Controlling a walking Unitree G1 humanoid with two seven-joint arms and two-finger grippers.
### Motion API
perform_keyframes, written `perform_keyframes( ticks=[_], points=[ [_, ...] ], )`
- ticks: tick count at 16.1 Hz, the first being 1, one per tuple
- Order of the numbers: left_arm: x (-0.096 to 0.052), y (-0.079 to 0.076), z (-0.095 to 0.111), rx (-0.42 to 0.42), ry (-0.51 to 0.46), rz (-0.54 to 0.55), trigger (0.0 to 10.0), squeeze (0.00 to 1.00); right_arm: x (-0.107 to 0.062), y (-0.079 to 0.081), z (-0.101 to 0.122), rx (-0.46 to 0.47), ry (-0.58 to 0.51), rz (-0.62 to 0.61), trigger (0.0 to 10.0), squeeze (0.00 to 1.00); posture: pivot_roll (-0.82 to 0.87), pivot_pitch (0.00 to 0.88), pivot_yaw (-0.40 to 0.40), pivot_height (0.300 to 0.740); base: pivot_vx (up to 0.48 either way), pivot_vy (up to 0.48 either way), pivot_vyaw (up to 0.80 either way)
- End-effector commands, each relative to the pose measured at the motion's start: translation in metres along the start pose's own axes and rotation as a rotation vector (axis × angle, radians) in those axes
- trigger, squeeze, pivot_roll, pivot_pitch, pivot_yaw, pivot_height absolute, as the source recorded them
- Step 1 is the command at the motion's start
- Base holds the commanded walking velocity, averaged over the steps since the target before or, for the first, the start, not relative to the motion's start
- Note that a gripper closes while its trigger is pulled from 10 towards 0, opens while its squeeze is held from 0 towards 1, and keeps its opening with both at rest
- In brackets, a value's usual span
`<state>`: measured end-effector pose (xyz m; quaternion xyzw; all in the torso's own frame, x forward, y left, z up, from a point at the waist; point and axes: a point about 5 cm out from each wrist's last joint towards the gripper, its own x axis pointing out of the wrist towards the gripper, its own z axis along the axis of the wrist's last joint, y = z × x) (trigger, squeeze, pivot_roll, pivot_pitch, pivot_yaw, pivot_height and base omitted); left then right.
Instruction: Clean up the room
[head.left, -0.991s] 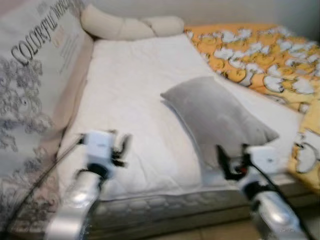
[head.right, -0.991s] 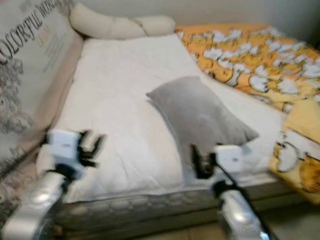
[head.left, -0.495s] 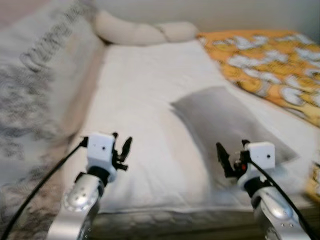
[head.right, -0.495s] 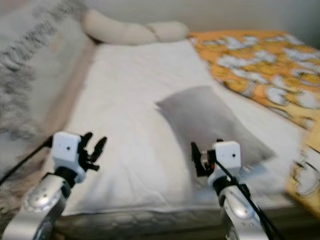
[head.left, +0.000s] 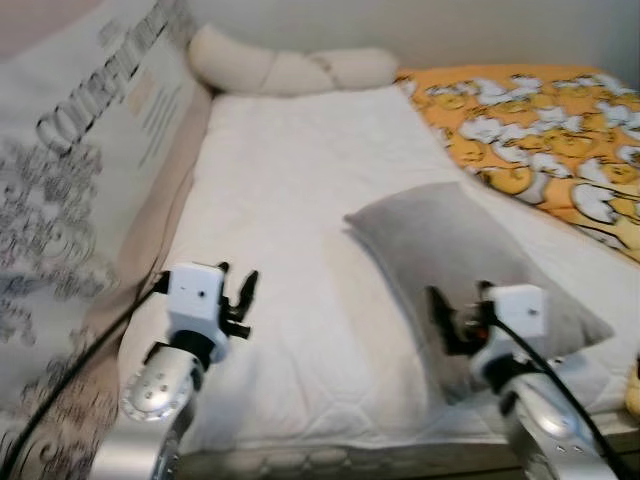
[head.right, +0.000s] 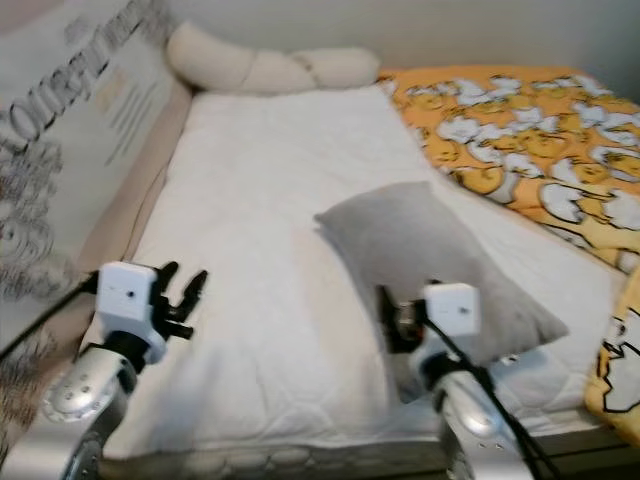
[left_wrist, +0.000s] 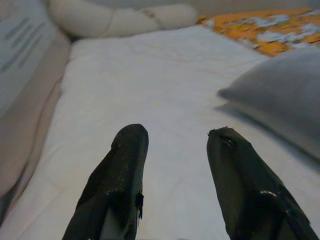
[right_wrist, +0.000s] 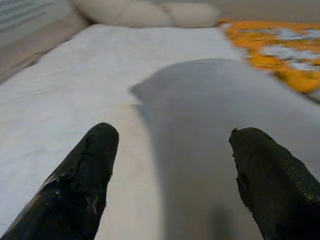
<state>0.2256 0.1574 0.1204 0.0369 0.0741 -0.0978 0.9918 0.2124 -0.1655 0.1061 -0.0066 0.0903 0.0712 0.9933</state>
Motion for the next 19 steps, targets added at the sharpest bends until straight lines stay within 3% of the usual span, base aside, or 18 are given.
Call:
perform_keyframes(
  ticks=[1, 4, 6, 9, 10, 11, 13, 15, 16, 18, 19],
  points=[
    [0.001, 0.0, 0.001, 0.004, 0.001, 0.004, 10.0, 0.0, 0.0, -0.003, 0.002, 0.007, 0.001, -0.011, 10.0, 0.0, -0.02, 0.0, 0.005, 0.74, 0.0, 0.0, 0.0],
    [0.002, 0.0, 0.001, 0.014, 0.007, 0.0, 10.0, 0.0, 0.002, -0.006, -0.002, -0.017, 0.034, -0.029, 10.0, 0.0, -0.02, 0.0, 0.008, 0.74, 0.0, 0.0, 0.0],
    [0.003, 0.0, 0.001, 0.02, 0.014, -0.015, 10.0, 0.0, 0.005, -0.036, -0.018, -0.08, 0.159, -0.194, 10.0, 0.0, -0.02, 0.0, 0.017, 0.74, 0.0, 0.0, 0.0],
    [0.008, -0.003, 0.002, 0.036, 0.013, -0.057, 10.0, 0.0, 0.008, -0.091, -0.012, -0.139, 0.171, -0.4, 10.0, 0.0, -0.02, 0.0, 0.025, 0.74, 0.0, 0.0, 0.0],
    [0.01, -0.003, 0.003, 0.04, 0.011, -0.06, 10.0, 0.0, 0.004, -0.114, -0.007, -0.159, 0.171, -0.493, 10.0, 0.0, -0.02, 0.0, 0.026, 0.74, 0.0, 0.0, 0.0],
    [0.01, -0.003, 0.004, 0.041, 0.01, -0.061, 10.0, 0.0, 0.001, -0.123, -0.006, -0.169, 0.174, -0.532, 10.0, 0.0, -0.02, 0.0, 0.026, 0.74, 0.0, 0.0, 0.0],
    [0.012, -0.003, 0.003, 0.048, 0.017, -0.079, 10.0, 0.0, -0.016, -0.166, -0.005, -0.195, 0.217, -0.721, 10.0, 0.0, -0.03, 0.0, 0.029, 0.74, 0.0, 0.0, 0.0],
    [0.016, -0.006, 0.0, 0.039, 0.033, -0.116, 10.0, 0.0, -0.018, -0.176, -0.007, -0.12, 0.202, -0.732, 10.0, 0.0, -0.02, 0.0, 0.031, 0.74, 0.0, 0.0, 0.0],
    [0.02, -0.007, -0.001, 0.031, 0.041, -0.131, 10.0, 0.0, -0.011, -0.176, 0.0, -0.061, 0.141, -0.693, 10.0, 0.0, -0.03, 0.0, 0.037, 0.74, 0.0, 0.0, 0.0],
    [0.03, -0.003, -0.001, 0.02, 0.045, -0.121, 10.0, 0.0, 0.003, -0.177, 0.012, -0.03, 0.073, -0.624, 10.0, 0.0, -0.03, 0.0, 0.039, 0.74, 0.0, 0.0, 0.0],
    [0.033, -0.001, 0.001, 0.023, 0.037, -0.12, 10.0, 0.0, 0.013, -0.179, 0.013, -0.043, 0.1, -0.592, 10.0, 0.0, -0.05, 0.0, 0.044, 0.74, 0.0, 0.0, 0.0]
  ],
)
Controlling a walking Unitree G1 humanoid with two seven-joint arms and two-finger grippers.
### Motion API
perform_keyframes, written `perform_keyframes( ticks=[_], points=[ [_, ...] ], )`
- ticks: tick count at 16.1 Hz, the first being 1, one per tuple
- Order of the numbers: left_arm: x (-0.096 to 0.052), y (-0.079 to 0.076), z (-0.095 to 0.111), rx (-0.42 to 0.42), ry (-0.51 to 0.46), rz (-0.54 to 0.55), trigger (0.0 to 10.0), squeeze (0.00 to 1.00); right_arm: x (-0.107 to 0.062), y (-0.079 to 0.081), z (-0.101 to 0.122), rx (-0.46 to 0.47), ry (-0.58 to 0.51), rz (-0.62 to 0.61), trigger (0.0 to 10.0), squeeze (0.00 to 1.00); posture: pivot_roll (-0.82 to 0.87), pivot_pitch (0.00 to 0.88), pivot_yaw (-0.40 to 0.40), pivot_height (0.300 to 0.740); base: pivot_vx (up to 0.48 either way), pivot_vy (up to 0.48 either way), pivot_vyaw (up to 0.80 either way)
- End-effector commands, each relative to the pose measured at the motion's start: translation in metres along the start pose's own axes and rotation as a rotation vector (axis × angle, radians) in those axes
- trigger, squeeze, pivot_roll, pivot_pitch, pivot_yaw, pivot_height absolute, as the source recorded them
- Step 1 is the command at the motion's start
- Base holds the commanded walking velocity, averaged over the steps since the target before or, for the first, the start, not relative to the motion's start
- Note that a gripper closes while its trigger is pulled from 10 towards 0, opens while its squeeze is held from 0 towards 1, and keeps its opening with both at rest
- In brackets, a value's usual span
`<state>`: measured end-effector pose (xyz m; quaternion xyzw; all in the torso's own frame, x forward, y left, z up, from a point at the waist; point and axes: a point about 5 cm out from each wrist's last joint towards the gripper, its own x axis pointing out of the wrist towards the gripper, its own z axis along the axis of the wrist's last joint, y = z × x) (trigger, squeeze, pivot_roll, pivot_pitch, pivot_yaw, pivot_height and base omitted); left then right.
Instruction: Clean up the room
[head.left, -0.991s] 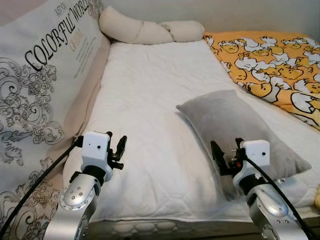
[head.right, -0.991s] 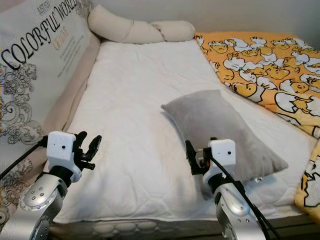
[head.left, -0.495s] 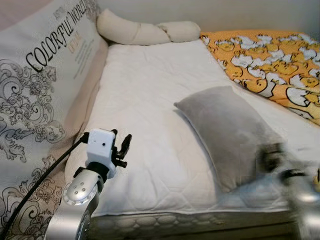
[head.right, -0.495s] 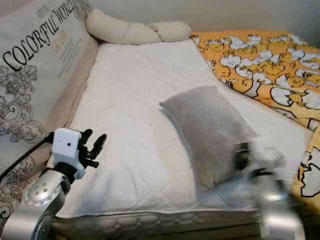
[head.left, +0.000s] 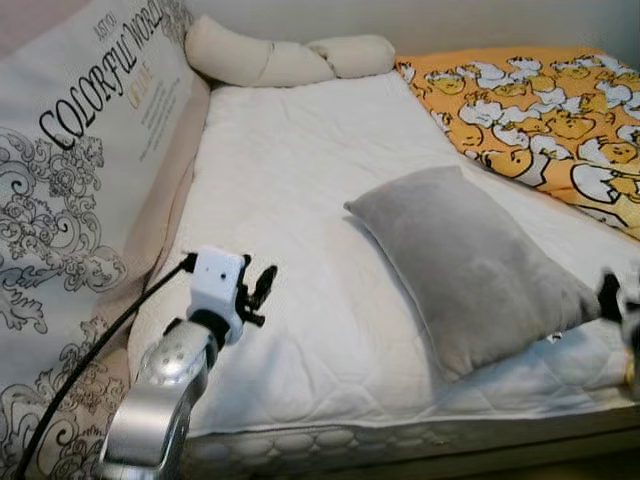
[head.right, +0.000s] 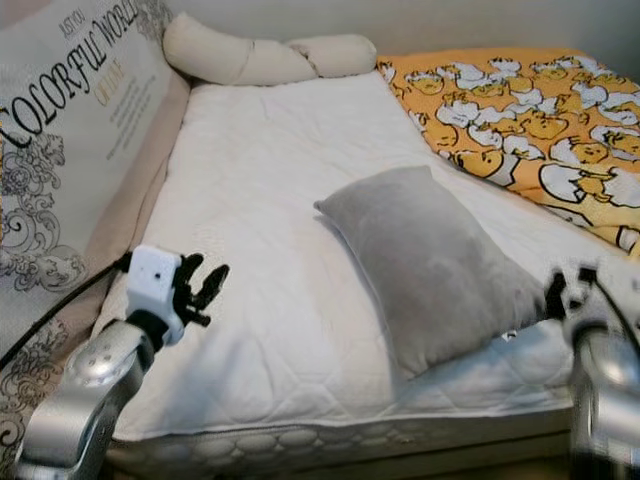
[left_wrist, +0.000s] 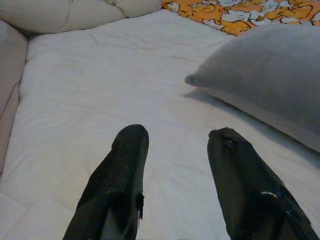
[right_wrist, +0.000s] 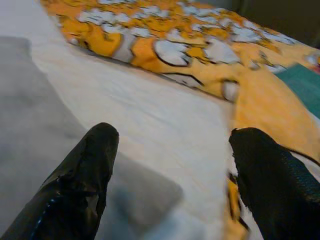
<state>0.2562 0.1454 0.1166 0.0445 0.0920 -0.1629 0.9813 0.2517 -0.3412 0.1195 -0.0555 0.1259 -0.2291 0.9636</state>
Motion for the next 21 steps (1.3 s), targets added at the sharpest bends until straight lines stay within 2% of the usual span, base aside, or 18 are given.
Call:
perform_keyframes(
  ticks=[1, 4, 5, 6, 7, 10, 13, 15, 17, 18, 19, 21],
  points=[
    [0.001, 0.005, 0.0, -0.001, -0.001, 0.014, 10.0, 0.0, 0.005, 0.005, -0.006, -0.014, 0.053, 0.033, 10.0, 0.0, -0.05, 0.0, 0.043, 0.74, 0.0, 0.0, 0.0],
    [0.002, 0.006, 0.001, -0.003, -0.006, 0.026, 10.0, 0.0, 0.004, 0.028, -0.017, 0.118, 0.111, 0.121, 10.0, 0.0, -0.03, 0.0, 0.033, 0.74, 0.0, 0.0, 0.0],
    [0.002, 0.007, 0.001, -0.004, -0.008, 0.028, 10.0, 0.0, 0.004, 0.043, -0.012, 0.159, 0.071, 0.219, 10.0, 0.0, -0.03, 0.0, 0.034, 0.74, 0.0, 0.0, 0.0],
    [0.002, 0.007, 0.001, -0.004, -0.008, 0.028, 10.0, 0.0, 0.003, 0.05, -0.008, 0.159, 0.049, 0.27, 10.0, 0.0, -0.02, 0.0, 0.034, 0.74, 0.0, 0.0, 0.0],
    [0.001, 0.007, 0.001, -0.002, -0.009, 0.025, 10.0, 0.0, 0.004, 0.064, 0.004, 0.153, -0.01, 0.361, 10.0, 0.0, -0.02, 0.0, 0.034, 0.74, 0.0, 0.0, 0.0],
    [0.0, 0.003, 0.002, 0.027, -0.008, -0.017, 10.0, 0.0, 0.016, 0.086, 0.032, 0.054, -0.089, 0.431, 10.0, 0.0, -0.02, 0.0, 0.033, 0.74, 0.0, 0.0, 0.0],
    [-0.001, -0.002, 0.008, 0.054, -0.021, -0.079, 10.0, 0.0, 0.034, 0.11, 0.053, -0.054, -0.106, 0.48, 10.0, 0.0, -0.01, 0.0, 0.035, 0.74, 0.0, 0.0, 0.0],
    [-0.004, -0.009, 0.014, 0.018, -0.028, -0.182, 10.0, 0.0, 0.053, 0.12, 0.059, -0.158, -0.009, 0.433, 10.0, 0.0, -0.01, 0.0, 0.052, 0.74, 0.0, 0.0, 0.0],
    [-0.006, -0.014, 0.022, 0.03, -0.038, -0.287, 10.0, 0.0, 0.063, 0.12, 0.06, -0.2, 0.06, 0.375, 10.0, 0.0, 0.0, 0.0, 0.062, 0.74, 0.0, 0.0, 0.0],
    [-0.009, -0.019, 0.028, 0.034, -0.047, -0.381, 10.0, 0.0, 0.065, 0.119, 0.053, -0.233, 0.145, 0.345, 10.0, 0.0, 0.01, 0.0, 0.072, 0.74, 0.0, 0.0, 0.0],
    [-0.013, -0.027, 0.031, 0.019, -0.046, -0.488, 10.0, 1.0, 0.066, 0.118, 0.048, -0.251, 0.185, 0.335, 10.0, 0.0, 0.02, 0.0, 0.073, 0.74, 0.0, 0.0, 0.0],
    [-0.016, -0.033, 0.033, 0.043, -0.021, -0.582, 10.0, 1.0, 0.066, 0.114, 0.038, -0.273, 0.248, 0.328, 10.0, 0.0, 0.03, 0.0, 0.075, 0.74, 0.0, 0.0, 0.0]
  ],
)
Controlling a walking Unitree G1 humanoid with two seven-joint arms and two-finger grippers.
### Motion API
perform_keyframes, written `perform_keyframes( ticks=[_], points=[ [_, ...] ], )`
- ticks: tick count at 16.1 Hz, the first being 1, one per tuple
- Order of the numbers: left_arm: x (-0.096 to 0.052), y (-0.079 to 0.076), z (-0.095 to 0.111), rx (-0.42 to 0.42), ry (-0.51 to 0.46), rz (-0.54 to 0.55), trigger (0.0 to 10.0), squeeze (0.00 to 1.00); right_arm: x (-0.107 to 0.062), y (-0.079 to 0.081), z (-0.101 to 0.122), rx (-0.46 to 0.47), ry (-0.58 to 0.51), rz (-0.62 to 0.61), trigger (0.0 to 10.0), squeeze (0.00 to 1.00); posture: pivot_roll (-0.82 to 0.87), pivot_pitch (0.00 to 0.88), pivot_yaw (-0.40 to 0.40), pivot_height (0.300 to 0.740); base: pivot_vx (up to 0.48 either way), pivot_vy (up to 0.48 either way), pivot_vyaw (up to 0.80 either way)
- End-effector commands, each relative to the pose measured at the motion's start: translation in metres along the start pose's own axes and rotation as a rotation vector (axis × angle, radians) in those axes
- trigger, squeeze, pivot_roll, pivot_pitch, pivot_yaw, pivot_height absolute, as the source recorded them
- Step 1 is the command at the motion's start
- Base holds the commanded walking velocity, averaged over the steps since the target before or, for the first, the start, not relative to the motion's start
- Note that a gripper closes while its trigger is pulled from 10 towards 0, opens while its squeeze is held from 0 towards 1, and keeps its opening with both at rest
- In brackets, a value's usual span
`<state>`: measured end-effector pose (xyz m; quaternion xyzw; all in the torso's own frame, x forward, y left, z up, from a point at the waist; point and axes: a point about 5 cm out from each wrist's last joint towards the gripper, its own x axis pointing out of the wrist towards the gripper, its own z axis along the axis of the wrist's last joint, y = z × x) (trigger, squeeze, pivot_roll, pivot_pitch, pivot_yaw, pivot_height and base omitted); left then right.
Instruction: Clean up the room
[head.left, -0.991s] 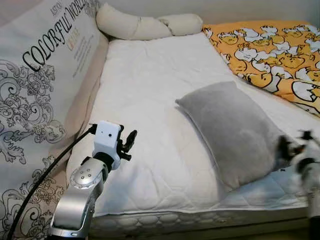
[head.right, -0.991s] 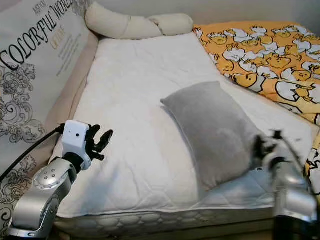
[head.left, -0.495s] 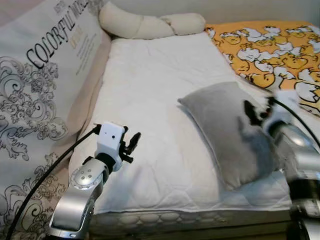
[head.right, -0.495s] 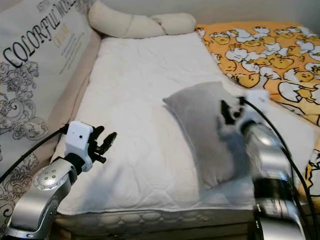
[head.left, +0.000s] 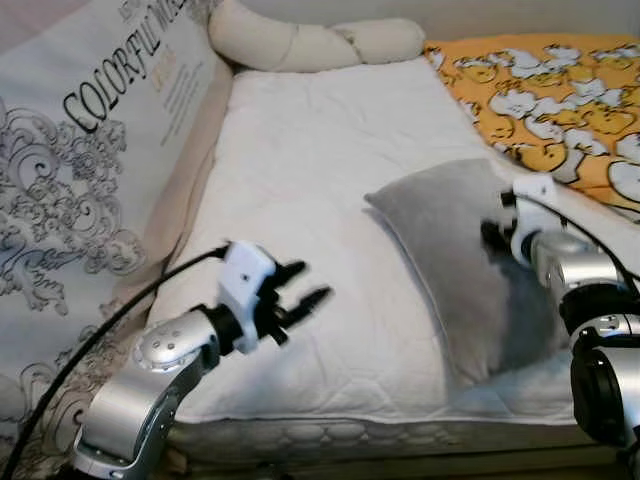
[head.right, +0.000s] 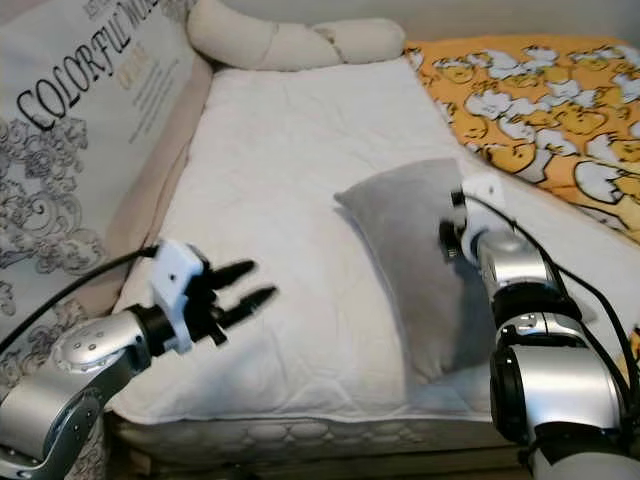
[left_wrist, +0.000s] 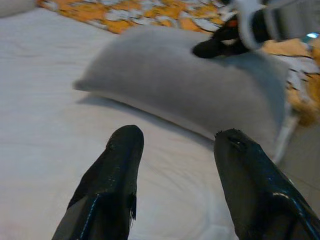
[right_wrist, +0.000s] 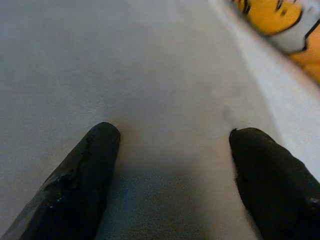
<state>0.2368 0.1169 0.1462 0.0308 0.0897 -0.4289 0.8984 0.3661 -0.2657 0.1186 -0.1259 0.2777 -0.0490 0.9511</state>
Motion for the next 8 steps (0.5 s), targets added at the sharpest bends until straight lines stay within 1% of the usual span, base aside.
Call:
perform_keyframes(
  ticks=[1, 3, 5, 6, 8],
  points=[
    [0.001, -0.003, 0.005, 0.009, 0.012, -0.053, 10.0, 1.0, 0.0, -0.002, -0.005, 0.003, 0.052, 0.0, 10.0, 0.0, 0.04, 0.003, 0.078, 0.74, 0.0, 0.0, 0.0],
    [0.002, -0.004, 0.006, -0.023, 0.033, -0.075, 10.0, 1.0, 0.001, -0.001, -0.023, -0.036, 0.139, 0.014, 10.0, 0.0, 0.04, 0.007, 0.083, 0.74, 0.0, 0.0, 0.0],
    [0.002, -0.004, 0.008, -0.02, 0.05, -0.082, 10.0, 1.0, 0.0, 0.001, -0.035, -0.016, 0.204, 0.04, 10.0, 0.0, 0.05, 0.006, 0.083, 0.74, 0.0, 0.0, 0.0],
    [0.003, -0.005, 0.008, -0.011, 0.05, -0.081, 10.0, 1.0, 0.0, 0.002, -0.039, -0.012, 0.223, 0.053, 0.0, 0.0, 0.05, 0.003, 0.081, 0.74, 0.0, 0.0, 0.0],
    [0.005, -0.002, 0.009, 0.024, 0.054, -0.057, 10.0, 1.0, -0.001, 0.004, -0.048, -0.021, 0.265, 0.088, 0.0, 0.0, 0.05, 0.001, 0.075, 0.74, 0.0, 0.0, 0.0]
  ],
)
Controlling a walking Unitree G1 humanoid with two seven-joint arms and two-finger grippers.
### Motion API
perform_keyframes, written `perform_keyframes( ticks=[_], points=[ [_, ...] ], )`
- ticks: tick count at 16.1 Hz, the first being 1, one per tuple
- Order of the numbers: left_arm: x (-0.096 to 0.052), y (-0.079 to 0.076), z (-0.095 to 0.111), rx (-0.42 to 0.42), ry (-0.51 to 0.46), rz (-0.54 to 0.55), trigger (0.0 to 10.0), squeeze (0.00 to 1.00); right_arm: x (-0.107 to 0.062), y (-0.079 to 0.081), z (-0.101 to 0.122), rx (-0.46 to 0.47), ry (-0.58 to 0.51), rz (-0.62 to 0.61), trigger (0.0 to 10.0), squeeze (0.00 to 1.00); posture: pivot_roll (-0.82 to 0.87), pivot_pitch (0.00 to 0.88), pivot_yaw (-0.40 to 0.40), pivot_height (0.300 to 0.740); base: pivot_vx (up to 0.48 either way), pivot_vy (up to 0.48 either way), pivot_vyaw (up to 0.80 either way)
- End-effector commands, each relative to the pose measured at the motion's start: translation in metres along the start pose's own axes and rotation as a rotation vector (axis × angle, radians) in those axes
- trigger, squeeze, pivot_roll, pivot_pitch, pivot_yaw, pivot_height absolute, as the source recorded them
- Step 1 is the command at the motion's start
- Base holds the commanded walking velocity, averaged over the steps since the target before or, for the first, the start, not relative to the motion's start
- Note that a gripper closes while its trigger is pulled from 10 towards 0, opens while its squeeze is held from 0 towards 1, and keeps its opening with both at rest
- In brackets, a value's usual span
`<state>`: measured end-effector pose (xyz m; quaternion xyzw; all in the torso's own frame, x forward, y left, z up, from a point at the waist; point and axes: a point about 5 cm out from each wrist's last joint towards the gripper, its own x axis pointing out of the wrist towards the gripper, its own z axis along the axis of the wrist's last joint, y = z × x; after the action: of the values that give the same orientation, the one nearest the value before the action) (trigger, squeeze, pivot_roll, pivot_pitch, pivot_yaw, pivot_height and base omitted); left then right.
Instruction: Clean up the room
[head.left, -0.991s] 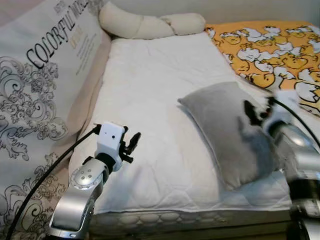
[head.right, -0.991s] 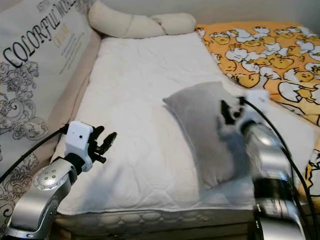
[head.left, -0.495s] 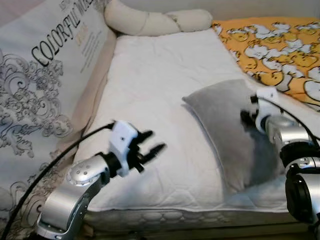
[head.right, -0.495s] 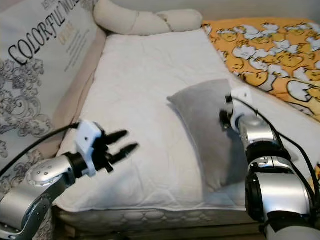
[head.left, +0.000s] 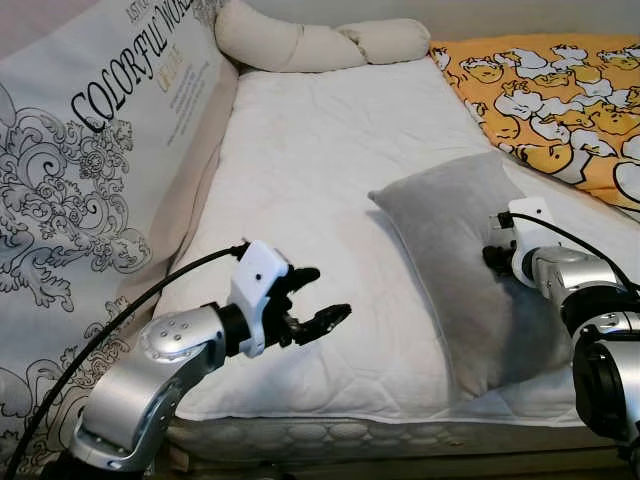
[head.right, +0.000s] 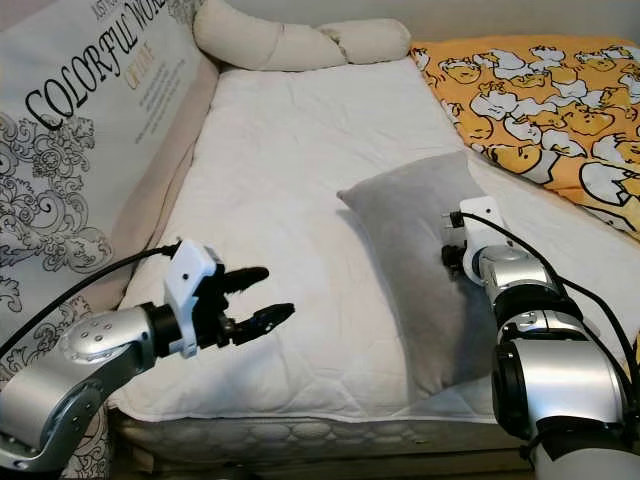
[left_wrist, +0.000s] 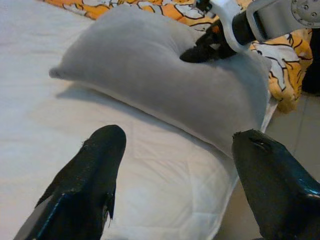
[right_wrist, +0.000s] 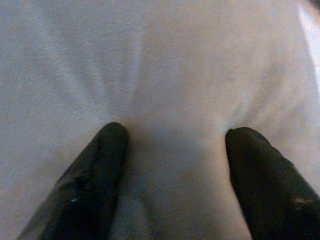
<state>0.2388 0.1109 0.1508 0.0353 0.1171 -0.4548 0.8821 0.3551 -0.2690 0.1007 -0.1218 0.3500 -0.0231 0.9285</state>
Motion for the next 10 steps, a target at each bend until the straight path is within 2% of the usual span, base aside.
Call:
perform_keyframes(
  ticks=[1, 2, 4, 8, 10],
  points=[
    [0.0, 0.003, 0.006, 0.06, -0.011, 0.036, 10.0, 1.0, 0.003, 0.004, -0.03, -0.006, 0.134, 0.024, 0.0, 0.0, 0.05, 0.002, 0.073, 0.74, 0.0, 0.0, 0.0],
    [0.001, 0.004, 0.009, 0.086, -0.042, 0.051, 10.0, 1.0, 0.003, 0.003, -0.032, -0.009, 0.14, 0.019, 0.0, 0.0, 0.05, 0.002, 0.073, 0.74, 0.0, 0.0, 0.0],
    [0.001, 0.006, 0.011, 0.037, -0.078, 0.07, 10.0, 1.0, 0.003, 0.004, -0.035, 0.028, 0.148, 0.03, 0.0, 0.0, 0.06, 0.005, 0.066, 0.74, 0.0, 0.0, 0.0],
    [0.001, 0.006, 0.008, 0.015, -0.062, 0.099, 10.0, 1.0, 0.003, 0.006, -0.04, 0.053, 0.176, 0.041, 0.0, 0.0, 0.06, 0.003, 0.071, 0.74, 0.0, 0.0, 0.0],
    [0.003, 0.007, 0.006, -0.026, -0.014, 0.116, 10.0, 1.0, 0.004, 0.008, -0.04, 0.086, 0.168, 0.045, 0.0, 0.0, 0.05, 0.004, 0.078, 0.74, 0.0, 0.0, 0.0]
  ],
)
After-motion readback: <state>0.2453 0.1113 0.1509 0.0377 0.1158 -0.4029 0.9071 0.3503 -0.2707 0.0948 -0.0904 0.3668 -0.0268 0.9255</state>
